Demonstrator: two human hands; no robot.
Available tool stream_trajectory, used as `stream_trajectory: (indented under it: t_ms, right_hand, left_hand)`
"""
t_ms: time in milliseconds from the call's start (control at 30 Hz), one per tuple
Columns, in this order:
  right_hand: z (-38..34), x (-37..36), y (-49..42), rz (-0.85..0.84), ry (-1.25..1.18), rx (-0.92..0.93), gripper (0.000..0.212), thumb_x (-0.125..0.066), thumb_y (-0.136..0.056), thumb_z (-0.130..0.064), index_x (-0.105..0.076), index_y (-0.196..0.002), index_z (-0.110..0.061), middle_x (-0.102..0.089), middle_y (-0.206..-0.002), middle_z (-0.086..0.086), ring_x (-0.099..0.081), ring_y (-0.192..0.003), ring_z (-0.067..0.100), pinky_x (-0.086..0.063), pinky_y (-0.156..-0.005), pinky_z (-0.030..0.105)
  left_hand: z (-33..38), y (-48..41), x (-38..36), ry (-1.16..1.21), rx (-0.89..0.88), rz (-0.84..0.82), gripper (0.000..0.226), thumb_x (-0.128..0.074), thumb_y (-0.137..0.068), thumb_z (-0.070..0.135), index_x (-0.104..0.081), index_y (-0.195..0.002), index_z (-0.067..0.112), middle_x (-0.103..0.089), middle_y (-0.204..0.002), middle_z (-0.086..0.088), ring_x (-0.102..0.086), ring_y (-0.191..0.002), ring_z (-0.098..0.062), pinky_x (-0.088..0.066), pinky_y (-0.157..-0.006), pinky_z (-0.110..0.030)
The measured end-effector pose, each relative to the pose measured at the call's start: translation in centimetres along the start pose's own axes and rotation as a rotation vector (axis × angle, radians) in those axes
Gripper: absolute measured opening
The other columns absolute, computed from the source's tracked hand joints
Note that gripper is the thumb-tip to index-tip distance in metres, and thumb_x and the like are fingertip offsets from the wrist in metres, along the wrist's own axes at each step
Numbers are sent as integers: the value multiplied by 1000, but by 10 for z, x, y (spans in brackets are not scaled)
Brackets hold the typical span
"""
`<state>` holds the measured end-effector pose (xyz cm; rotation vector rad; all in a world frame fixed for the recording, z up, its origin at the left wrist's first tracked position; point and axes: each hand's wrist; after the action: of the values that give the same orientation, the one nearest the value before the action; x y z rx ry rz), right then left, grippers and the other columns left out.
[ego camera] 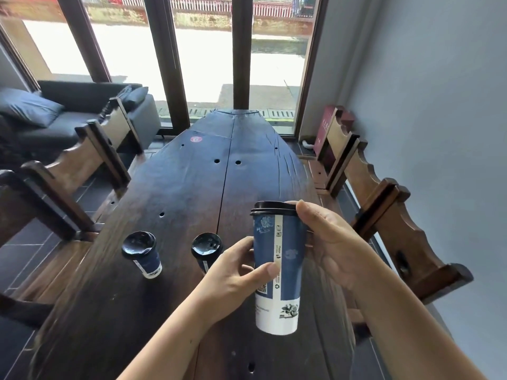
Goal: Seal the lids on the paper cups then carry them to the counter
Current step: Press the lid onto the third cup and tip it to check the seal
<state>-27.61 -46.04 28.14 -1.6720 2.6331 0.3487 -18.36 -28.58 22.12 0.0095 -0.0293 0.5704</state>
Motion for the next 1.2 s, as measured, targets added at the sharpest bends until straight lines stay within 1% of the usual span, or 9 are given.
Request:
stream_trajectory:
  t_ms: [100,200,300,533,667,800,867,1000,1200]
  right_hand:
    - [13,2,5,50,-37,6,77,-73,-76,-62,-59,-131,-9,-71,-125,21,-67,-114,40,-50,-97,57]
    - [33,6,17,46,-32,-19,103,-82,-52,-76,-56,-132,-17,-73,-124,12,-71,-112,26,-55,-93,45]
    - [58,12,34,59,-93,-72,83,-80,-66,-62,-56,-134,-23,-71,-129,12,-70,-117,27,-53,-103,54]
    - [83,9,54,195,-261,5,54,-83,-80,-40,-62,-126,-21,-75,-111,20,-74,-95,30,-64,-78,41]
    - [75,14,54,289,-120,119,38,-83,-80,-46,-73,-106,-20,-77,-100,20,-76,-88,29,-64,-71,37]
    - [57,30,52,354,167,206,54,-76,-73,-66,-75,-105,-24,-79,-95,12,-77,-91,30,-63,-81,51]
    - [48,36,53,361,346,231,55,-70,-71,-73,-76,-107,-31,-80,-93,2,-78,-90,20,-63,-82,50]
    - [32,35,52,309,492,224,49,-63,-68,-82,-74,-102,-48,-78,-89,-14,-76,-91,7,-65,-76,43]
    - [20,26,48,235,597,213,43,-61,-75,-73,-75,-103,-42,-79,-86,-7,-75,-91,11,-65,-74,38]
  left_hand:
    - [-5,0,-6,35,-3,39,52,-72,-84,45,-65,-126,15,-74,-121,-8,-71,-112,-33,-58,-95,-53]
    - [-9,3,-11,189,26,110,56,-76,-77,46,-64,-124,18,-76,-115,-8,-73,-98,-23,-61,-72,-35]
    - [-13,3,-16,402,61,162,69,-84,-70,42,-58,-125,9,-75,-110,-16,-75,-90,-28,-62,-68,-39]
    - [-22,9,-28,696,106,173,95,-100,-57,37,-53,-130,0,-66,-123,-32,-73,-100,-41,-64,-74,-50]
    - [-38,14,-24,518,209,208,61,-85,-72,19,-57,-124,4,-73,-117,-18,-72,-108,-37,-63,-75,-47]
    - [-64,27,-3,279,262,359,18,-56,-101,-3,-60,-117,5,-74,-115,-23,-77,-90,-35,-63,-70,-40]
    - [-71,33,10,259,235,466,15,-54,-104,8,-61,-117,8,-72,-116,-26,-77,-89,-35,-63,-68,-40]
    - [-64,30,33,414,253,246,98,-86,-64,67,-47,-144,25,-67,-130,-15,-70,-112,-37,-61,-77,-53]
    - [-48,21,40,446,236,13,94,-90,-70,53,-44,-148,27,-65,-128,-27,-71,-98,-49,-64,-72,-46]
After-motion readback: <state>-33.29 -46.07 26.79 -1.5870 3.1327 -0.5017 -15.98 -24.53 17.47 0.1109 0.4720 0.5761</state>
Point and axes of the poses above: each hand's wrist, its own y-axis away from the middle knuckle, its own x-axis out of the back of the hand, z = x × y
